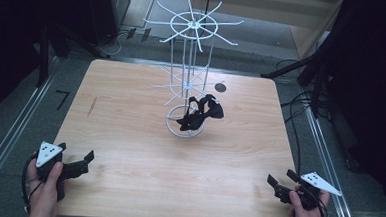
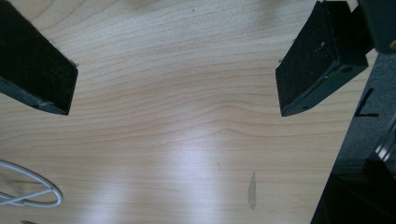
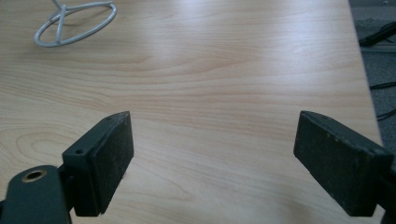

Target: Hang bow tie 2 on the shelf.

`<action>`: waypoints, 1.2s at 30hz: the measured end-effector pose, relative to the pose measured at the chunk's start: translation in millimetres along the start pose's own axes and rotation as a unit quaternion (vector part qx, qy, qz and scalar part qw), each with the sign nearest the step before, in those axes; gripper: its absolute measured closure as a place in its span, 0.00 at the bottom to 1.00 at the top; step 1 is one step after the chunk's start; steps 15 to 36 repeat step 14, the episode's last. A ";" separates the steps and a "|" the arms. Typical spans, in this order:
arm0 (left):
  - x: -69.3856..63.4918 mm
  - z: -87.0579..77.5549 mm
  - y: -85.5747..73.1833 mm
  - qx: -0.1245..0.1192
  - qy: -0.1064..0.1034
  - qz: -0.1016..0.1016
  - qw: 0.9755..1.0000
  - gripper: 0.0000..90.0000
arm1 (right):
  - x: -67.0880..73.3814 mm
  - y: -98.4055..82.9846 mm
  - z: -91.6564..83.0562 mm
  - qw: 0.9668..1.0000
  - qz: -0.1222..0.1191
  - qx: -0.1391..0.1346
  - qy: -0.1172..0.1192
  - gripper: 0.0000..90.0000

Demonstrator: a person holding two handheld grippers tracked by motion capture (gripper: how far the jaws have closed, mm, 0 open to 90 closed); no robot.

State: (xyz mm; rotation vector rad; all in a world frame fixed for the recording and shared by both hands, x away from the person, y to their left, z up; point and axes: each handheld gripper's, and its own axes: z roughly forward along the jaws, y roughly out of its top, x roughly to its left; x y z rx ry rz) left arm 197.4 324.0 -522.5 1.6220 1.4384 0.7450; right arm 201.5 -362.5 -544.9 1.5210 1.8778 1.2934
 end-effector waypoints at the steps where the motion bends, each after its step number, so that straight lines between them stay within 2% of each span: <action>1: 0.0 0.0 0.0 0.000 0.000 0.000 1.000 0.00 | 0.0 0.0 0.0 1.000 0.000 0.000 0.000 0.14; 4: 0.8 -0.2 0.1 0.001 0.002 -0.001 1.000 0.00 | -7.6 -5.8 -6.8 1.000 0.011 -0.002 -0.004 0.14; 8: 1.0 0.0 0.0 -0.002 0.003 -0.004 1.000 0.00 | -11.8 -9.6 -6.0 1.000 0.011 0.005 -0.004 0.14; 36: 1.1 0.2 0.2 -0.001 0.001 -0.004 1.000 0.00 | -10.3 -10.1 -6.4 1.000 0.008 0.005 -0.004 0.15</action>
